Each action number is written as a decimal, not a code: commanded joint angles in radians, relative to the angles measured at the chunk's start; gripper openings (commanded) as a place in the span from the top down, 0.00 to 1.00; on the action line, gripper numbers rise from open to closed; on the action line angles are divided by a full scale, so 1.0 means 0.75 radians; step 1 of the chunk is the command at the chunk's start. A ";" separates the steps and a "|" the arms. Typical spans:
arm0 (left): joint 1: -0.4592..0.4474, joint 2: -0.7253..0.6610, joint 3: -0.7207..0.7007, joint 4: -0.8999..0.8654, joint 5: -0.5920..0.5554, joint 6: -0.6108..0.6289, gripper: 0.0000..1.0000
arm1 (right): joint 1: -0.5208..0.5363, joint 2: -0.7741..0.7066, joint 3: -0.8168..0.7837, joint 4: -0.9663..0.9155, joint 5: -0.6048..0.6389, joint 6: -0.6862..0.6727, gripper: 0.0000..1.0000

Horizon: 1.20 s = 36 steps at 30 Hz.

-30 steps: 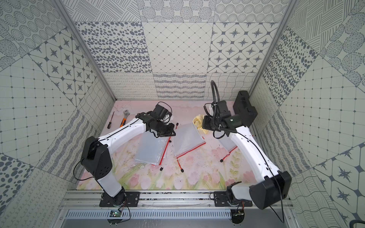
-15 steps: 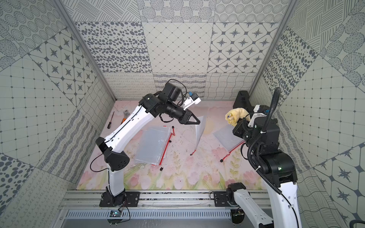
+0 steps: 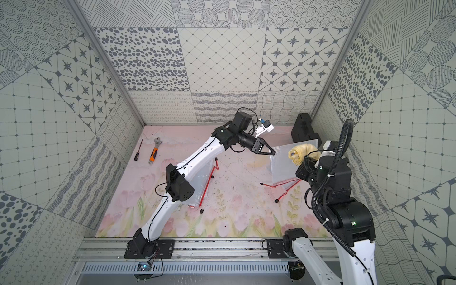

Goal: Wipe the document bag
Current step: Place the document bag.

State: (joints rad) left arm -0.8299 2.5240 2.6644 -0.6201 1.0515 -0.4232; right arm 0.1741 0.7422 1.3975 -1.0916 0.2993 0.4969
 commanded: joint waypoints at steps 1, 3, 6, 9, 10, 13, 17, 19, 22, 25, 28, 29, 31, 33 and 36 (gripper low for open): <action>-0.001 0.233 0.021 0.201 -0.330 -0.314 1.00 | -0.005 -0.025 -0.022 -0.023 0.039 -0.024 1.00; -0.008 0.312 0.025 0.205 -0.421 -0.352 1.00 | -0.005 -0.033 -0.036 -0.042 0.028 -0.022 1.00; -0.016 0.391 0.022 0.137 -0.619 -0.355 1.00 | -0.005 -0.040 -0.048 -0.071 -0.002 -0.016 1.00; -0.016 0.427 0.024 0.109 -0.712 -0.340 0.78 | -0.005 -0.048 -0.063 -0.087 -0.046 -0.010 1.00; -0.016 0.419 0.025 0.069 -0.760 -0.312 0.65 | -0.005 -0.049 -0.073 -0.090 -0.067 -0.005 1.00; -0.019 0.312 0.009 -0.159 -1.024 -0.132 0.42 | -0.005 -0.051 -0.128 -0.073 -0.186 0.016 1.00; -0.018 -0.032 -0.312 -0.288 -1.510 0.061 0.30 | -0.005 -0.068 -0.300 0.052 -0.453 0.075 1.00; -0.018 -0.269 -0.605 -0.268 -1.765 0.128 0.12 | -0.005 -0.079 -0.395 0.139 -0.594 0.115 1.00; -0.007 -0.587 -1.040 -0.199 -1.962 0.192 0.01 | 0.002 -0.101 -0.477 0.213 -0.662 0.154 1.00; 0.016 -0.854 -1.426 -0.173 -2.009 0.168 0.01 | 0.026 -0.109 -0.504 0.228 -0.633 0.145 1.00; 0.037 -1.098 -1.779 -0.157 -2.032 0.077 0.03 | 0.062 -0.089 -0.562 0.304 -0.665 0.159 1.00; 0.042 -1.184 -1.881 -0.149 -2.031 0.042 0.06 | 0.081 -0.070 -0.591 0.341 -0.683 0.173 1.00; 0.042 -1.345 -2.053 -0.103 -1.958 0.006 0.15 | 0.143 -0.031 -0.639 0.416 -0.670 0.197 1.00; 0.043 -1.491 -2.190 -0.039 -1.852 -0.022 0.25 | 0.222 0.016 -0.653 0.468 -0.610 0.203 1.00; 0.043 -1.610 -2.332 0.007 -1.693 -0.018 0.28 | 0.303 0.094 -0.656 0.538 -0.546 0.200 1.00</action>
State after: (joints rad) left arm -0.8032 1.4639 1.0851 -0.6975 -0.2687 -0.4095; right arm 0.3664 0.7769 0.9104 -0.8211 -0.1513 0.6292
